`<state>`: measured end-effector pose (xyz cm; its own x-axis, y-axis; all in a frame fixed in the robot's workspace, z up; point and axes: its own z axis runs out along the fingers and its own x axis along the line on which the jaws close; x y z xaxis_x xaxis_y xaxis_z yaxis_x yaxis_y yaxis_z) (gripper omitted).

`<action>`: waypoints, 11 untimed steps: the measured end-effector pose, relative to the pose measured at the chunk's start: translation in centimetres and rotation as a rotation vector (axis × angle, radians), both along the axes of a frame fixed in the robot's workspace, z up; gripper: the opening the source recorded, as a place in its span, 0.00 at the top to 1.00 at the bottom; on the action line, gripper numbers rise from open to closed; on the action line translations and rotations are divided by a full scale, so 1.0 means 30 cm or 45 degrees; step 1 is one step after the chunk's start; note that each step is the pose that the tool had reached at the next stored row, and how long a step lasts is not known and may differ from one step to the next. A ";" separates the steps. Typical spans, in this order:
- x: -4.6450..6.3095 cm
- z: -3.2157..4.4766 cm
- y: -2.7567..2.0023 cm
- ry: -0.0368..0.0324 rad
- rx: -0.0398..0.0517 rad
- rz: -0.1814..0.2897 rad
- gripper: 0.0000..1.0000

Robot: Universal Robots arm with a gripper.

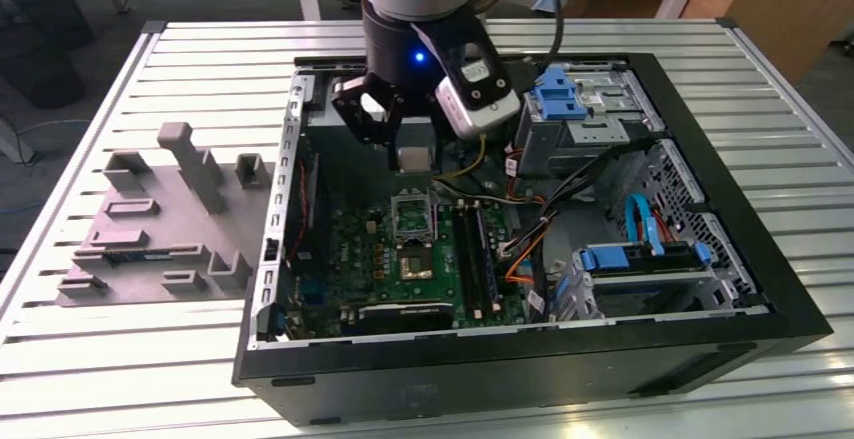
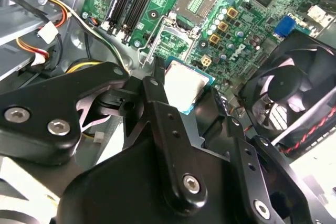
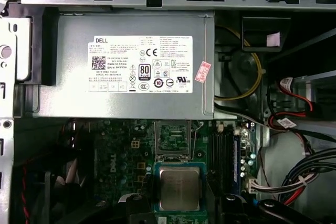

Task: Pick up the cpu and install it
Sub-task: 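Place the cpu into insertion slot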

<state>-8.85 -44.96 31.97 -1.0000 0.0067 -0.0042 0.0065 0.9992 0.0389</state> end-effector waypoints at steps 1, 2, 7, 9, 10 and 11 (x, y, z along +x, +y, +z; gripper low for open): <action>0.000 -0.002 0.000 0.0001 0.000 0.000 0.53; 0.000 -0.002 0.000 0.0002 0.000 0.000 0.53; 0.000 -0.003 0.000 0.0001 0.000 0.000 0.53; 0.000 -0.004 -0.001 0.0000 0.000 0.000 0.53; 0.000 -0.004 -0.002 0.0000 0.000 0.000 0.53; 0.000 -0.004 -0.004 0.0001 0.000 0.000 0.53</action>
<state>-8.85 -45.07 31.85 -1.0000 0.0065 -0.0041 0.0063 0.9992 0.0389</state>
